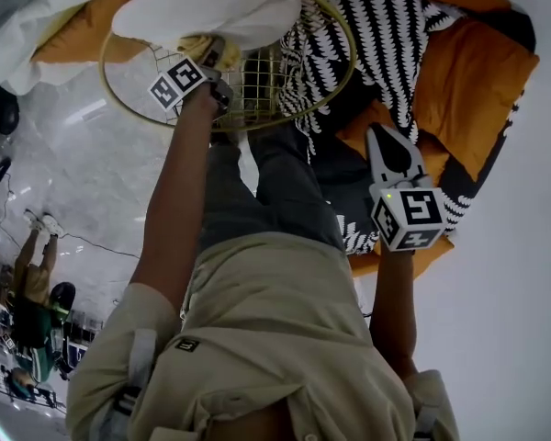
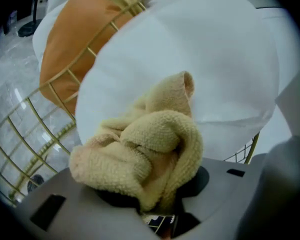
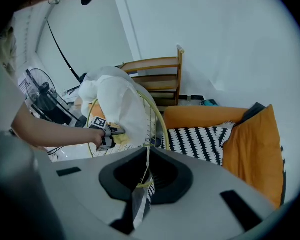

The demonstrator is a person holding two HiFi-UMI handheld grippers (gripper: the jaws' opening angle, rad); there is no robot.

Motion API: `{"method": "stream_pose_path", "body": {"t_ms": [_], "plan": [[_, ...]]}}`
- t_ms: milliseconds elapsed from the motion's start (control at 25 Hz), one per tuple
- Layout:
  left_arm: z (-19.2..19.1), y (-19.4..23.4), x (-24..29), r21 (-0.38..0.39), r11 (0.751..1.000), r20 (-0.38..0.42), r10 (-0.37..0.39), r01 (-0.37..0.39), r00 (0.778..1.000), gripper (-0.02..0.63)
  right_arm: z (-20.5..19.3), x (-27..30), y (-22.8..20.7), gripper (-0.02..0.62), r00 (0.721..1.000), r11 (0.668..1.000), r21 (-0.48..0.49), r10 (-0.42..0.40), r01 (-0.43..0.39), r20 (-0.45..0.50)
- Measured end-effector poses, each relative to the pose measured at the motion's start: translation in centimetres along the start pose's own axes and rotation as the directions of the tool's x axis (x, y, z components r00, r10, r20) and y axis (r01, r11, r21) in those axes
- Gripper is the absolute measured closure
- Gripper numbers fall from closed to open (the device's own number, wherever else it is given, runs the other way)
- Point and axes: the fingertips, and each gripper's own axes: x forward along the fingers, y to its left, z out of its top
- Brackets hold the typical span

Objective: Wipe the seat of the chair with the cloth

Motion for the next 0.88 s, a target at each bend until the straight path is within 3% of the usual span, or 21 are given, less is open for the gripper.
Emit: {"method": "stream_pose_path", "body": {"t_ms": [160,320,520,680,880], "plan": [[-4.6,-4.1,3.3,0.033,0.997,-0.081,-0.062,0.065,0.995,0.447,-2.2,-0.8,-1.4,0.568,1.0,0.999,0.031,-0.025,0.025,-0.018],[-7.5,-7.6,4.5,0.066,0.985,-0.166,-0.148,0.161,0.975,0.449,-2.9,-1.1,-1.8,0.568,0.999,0.998,0.047,-0.039,0.04,-0.015],[-5.9,-9.1,2.8,0.073,0.97,-0.182,-0.217,0.233,0.959,0.449,-2.0,-1.2,-0.8,0.568,1.0,0.999,0.035,-0.022,0.021,0.019],[-2.9,-11.2,-0.4,0.132,0.946,-0.193,-0.269,0.297,0.944,0.449,-0.7,-1.9,0.2,0.568,0.998,1.0,0.021,-0.016,0.014,0.058],[-3.3,-14.4,-5.7,0.212,0.9,-0.305,-0.31,0.381,0.901,0.442,2.0,-3.5,2.4,0.568,0.99,1.0,-0.009,0.006,-0.004,0.14]]}}
